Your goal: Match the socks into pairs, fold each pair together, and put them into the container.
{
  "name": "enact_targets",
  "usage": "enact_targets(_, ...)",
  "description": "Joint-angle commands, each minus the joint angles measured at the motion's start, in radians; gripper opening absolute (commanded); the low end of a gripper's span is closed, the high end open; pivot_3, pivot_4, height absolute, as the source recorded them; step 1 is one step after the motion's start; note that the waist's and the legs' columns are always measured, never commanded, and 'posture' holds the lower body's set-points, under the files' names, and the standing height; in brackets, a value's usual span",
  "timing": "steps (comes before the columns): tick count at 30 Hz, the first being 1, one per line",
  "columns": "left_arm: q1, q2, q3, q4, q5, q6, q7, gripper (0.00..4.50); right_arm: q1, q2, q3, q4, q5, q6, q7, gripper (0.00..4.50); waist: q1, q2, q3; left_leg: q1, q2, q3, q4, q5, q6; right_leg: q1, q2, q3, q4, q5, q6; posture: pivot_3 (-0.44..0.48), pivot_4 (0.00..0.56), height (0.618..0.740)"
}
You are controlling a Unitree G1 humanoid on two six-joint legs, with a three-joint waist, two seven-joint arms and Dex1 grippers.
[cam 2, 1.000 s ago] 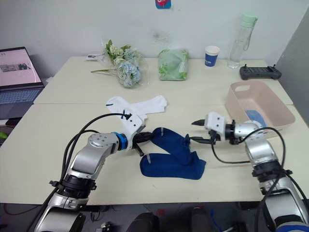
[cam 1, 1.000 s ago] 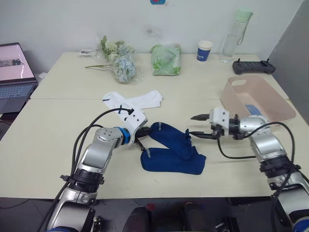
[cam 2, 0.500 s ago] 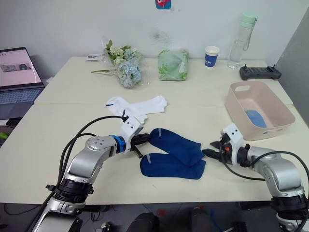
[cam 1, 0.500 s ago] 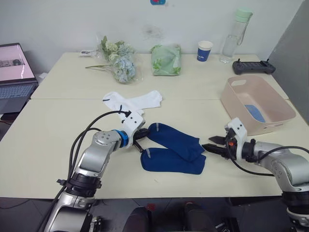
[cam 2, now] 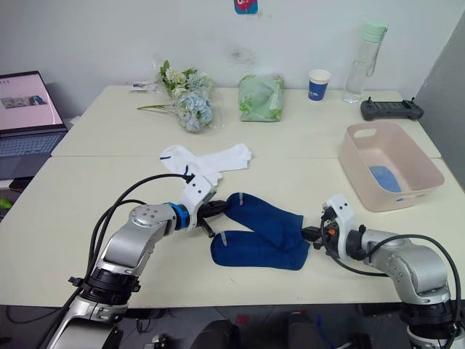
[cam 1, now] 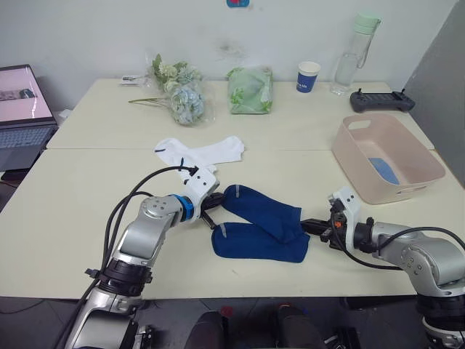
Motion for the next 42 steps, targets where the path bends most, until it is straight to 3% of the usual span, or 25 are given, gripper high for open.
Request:
enact_targets(1,-0.003,0.013,0.003,-0.028,-0.006,-0.014,0.004,0.0,-0.021,0.011,-0.036,-0.01,0.036,-0.004,-0.011,0.05,0.0,0.0,0.0,0.0,0.0,0.0,0.0,0.0,0.0,0.0,0.0,0.0,0.0,0.0,0.0,0.0,0.15,0.74)
enact_targets(6,0.015,0.011,0.04,-0.071,-0.036,0.007,0.017,0.0,-0.076,-0.011,-0.04,0.069,0.006,-0.053,-0.018,0.05,-0.001,0.0,0.0,0.0,0.0,0.0,0.0,0.0,0.0,0.0,0.0,0.0,0.0,0.0,0.0,0.0,0.15,0.74)
enact_targets(12,0.112,-0.083,0.133,-0.233,-0.134,0.159,0.127,0.0,-0.233,-0.028,0.019,0.292,-0.092,-0.176,-0.001,0.05,-0.006,0.0,0.0,0.0,0.0,0.0,0.0,0.0,0.0,0.0,0.0,0.0,0.0,0.0,0.0,0.0,0.15,0.74)
enact_targets(17,0.164,-0.08,0.093,-0.289,-0.123,0.173,0.162,0.0,-0.249,-0.058,0.022,0.291,-0.05,-0.126,0.066,0.05,-0.005,0.0,0.0,0.0,0.001,0.0,0.0,0.0,0.0,0.0,0.0,0.0,0.0,0.0,0.0,0.0,0.15,0.74)
enact_targets(20,0.158,-0.073,0.085,-0.284,-0.12,0.167,0.172,0.0,-0.211,-0.089,0.001,0.205,0.004,-0.066,0.096,0.65,-0.003,0.0,0.0,0.0,0.0,0.0,0.0,0.0,0.0,0.0,-0.001,0.0,0.0,0.0,0.0,0.0,0.15,0.74)
enact_targets(26,0.157,-0.06,0.073,-0.282,-0.13,0.16,0.178,0.0,-0.127,-0.108,-0.024,0.039,0.068,0.052,0.047,2.64,0.004,0.0,0.0,0.0,0.001,0.0,0.0,0.0,0.0,0.0,-0.001,0.0,0.0,0.0,0.0,0.0,0.15,0.74)
enact_targets(35,0.133,-0.041,0.061,-0.254,-0.13,0.146,0.162,0.0,-0.047,-0.057,0.008,-0.035,0.058,0.054,-0.038,2.64,0.005,0.0,0.0,0.0,0.0,0.0,0.0,0.0,0.0,0.0,0.0,0.0,0.0,0.0,0.0,0.0,0.15,0.74)
enact_targets(38,0.122,-0.032,0.056,-0.242,-0.127,0.139,0.158,0.0,-0.045,-0.039,0.016,-0.031,0.056,0.043,-0.051,2.02,0.005,0.0,0.0,0.0,0.0,0.0,0.0,0.0,0.0,0.0,0.0,0.0,-0.001,0.0,0.0,0.0,0.15,0.74)
enact_targets(42,0.122,-0.027,0.056,-0.242,-0.131,0.136,0.156,0.0,-0.055,-0.026,0.02,-0.019,0.052,0.036,-0.06,0.55,0.005,0.0,0.0,0.0,0.0,0.0,0.0,0.0,0.0,0.0,0.0,0.0,-0.001,0.0,0.0,0.0,0.15,0.74)
